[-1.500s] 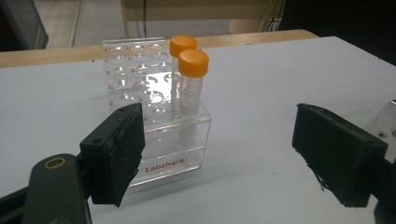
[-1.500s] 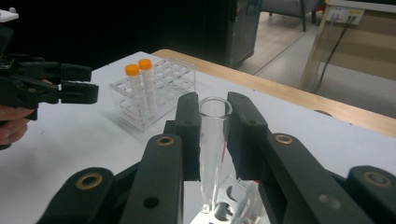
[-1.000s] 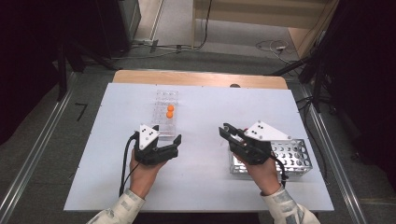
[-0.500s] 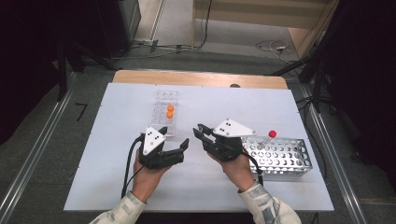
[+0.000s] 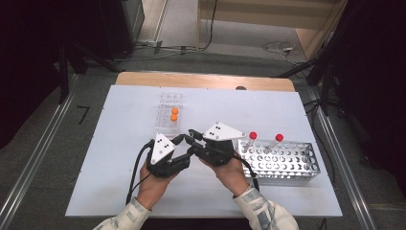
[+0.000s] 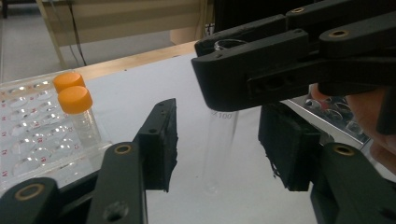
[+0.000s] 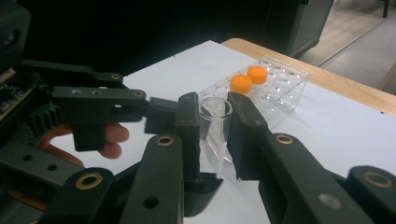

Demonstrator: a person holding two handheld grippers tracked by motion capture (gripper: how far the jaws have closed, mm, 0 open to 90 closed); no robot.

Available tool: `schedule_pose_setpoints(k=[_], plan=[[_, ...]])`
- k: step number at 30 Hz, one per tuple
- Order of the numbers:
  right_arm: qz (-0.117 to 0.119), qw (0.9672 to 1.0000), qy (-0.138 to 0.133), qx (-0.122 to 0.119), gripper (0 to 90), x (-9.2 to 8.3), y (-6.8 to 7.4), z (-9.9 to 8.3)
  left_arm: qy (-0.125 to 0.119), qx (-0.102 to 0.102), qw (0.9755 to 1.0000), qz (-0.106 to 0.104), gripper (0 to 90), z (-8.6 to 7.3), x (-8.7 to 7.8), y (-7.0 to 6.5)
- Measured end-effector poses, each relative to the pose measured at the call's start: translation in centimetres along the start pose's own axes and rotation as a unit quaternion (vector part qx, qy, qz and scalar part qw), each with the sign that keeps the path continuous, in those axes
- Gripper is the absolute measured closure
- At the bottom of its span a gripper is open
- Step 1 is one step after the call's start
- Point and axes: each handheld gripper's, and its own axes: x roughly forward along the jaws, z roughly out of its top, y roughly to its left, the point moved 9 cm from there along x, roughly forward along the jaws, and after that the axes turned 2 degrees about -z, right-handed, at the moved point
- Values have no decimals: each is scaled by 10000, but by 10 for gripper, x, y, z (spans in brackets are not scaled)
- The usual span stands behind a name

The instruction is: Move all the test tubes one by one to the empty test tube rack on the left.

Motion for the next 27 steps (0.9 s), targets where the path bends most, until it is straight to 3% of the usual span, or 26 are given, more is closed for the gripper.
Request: schedule_pose_setpoints(k=[8, 22, 27], plan=[[80, 10000, -11, -12, 730, 3, 7, 1, -63, 30, 10000, 44, 596, 1, -2, 2], [158, 9998, -35, 97, 725, 2, 7, 3, -127, 89, 9999, 67, 749, 2, -3, 2], [233, 9995, -43, 192, 599, -3, 5, 7, -138, 21, 9999, 35, 763, 2, -3, 4]])
